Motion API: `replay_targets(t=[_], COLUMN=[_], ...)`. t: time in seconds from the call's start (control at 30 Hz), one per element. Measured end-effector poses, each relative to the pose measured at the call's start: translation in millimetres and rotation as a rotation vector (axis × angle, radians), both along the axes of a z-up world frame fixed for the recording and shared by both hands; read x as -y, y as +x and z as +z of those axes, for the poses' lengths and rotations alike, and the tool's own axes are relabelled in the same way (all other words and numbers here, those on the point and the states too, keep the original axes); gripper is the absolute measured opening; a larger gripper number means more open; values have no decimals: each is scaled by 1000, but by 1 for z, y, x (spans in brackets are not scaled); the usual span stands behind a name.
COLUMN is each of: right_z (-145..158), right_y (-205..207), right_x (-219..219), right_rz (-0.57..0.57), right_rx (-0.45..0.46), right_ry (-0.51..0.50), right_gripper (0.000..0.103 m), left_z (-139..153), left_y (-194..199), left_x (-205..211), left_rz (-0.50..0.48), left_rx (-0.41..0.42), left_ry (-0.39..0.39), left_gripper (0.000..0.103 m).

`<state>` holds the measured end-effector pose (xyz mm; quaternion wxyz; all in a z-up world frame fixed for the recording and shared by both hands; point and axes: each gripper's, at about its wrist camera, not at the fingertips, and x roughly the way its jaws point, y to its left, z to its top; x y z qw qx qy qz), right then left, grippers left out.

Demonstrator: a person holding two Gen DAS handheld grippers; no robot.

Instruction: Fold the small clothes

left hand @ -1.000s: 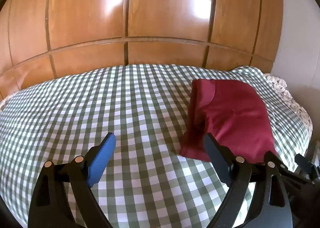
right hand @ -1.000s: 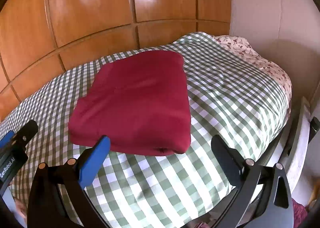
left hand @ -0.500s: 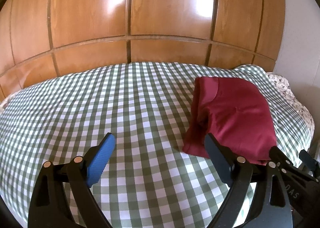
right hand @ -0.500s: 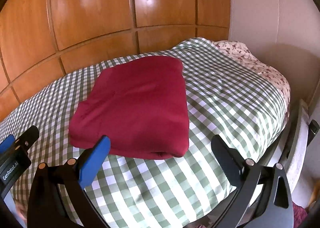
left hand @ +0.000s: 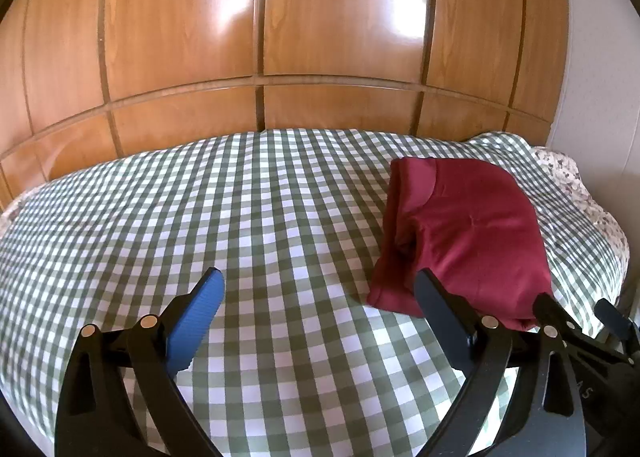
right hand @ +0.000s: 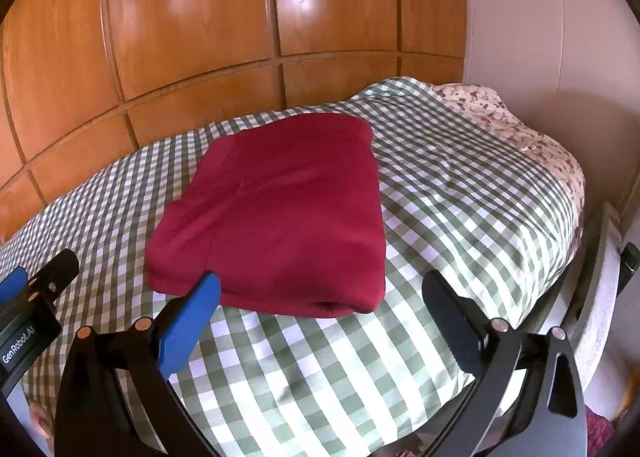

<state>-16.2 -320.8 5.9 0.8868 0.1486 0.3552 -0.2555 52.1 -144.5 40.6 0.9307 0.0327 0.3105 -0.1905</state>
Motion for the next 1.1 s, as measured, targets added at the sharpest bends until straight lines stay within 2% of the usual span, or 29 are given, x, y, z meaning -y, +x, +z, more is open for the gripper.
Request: replay_targets(t=[0.57,0.7,0.8,0.97,1.1], right_z=[-1,-2,-2,11,11], right_y=[0,1,1,1,11], right_x=[-3,-4,-2,27,75], right_rz=[8,14,15,-26,-110], right_rx=[-1,-6,-1,59,41], right_ry=[7,4,9,33,56], right_gripper=[101,101,101,101,101], left_z=[0,1,-1,-10,-25], left_y=[-2,-4,-1,9,23], left_x=[-3,-4,-6,-8,-14], left_rz=[-1,-8,-8,25,62], left_rx=[5,45,33,-15,-70], left_ry=[-2,3,0,12,21], left_gripper=[95,95,95,95,95])
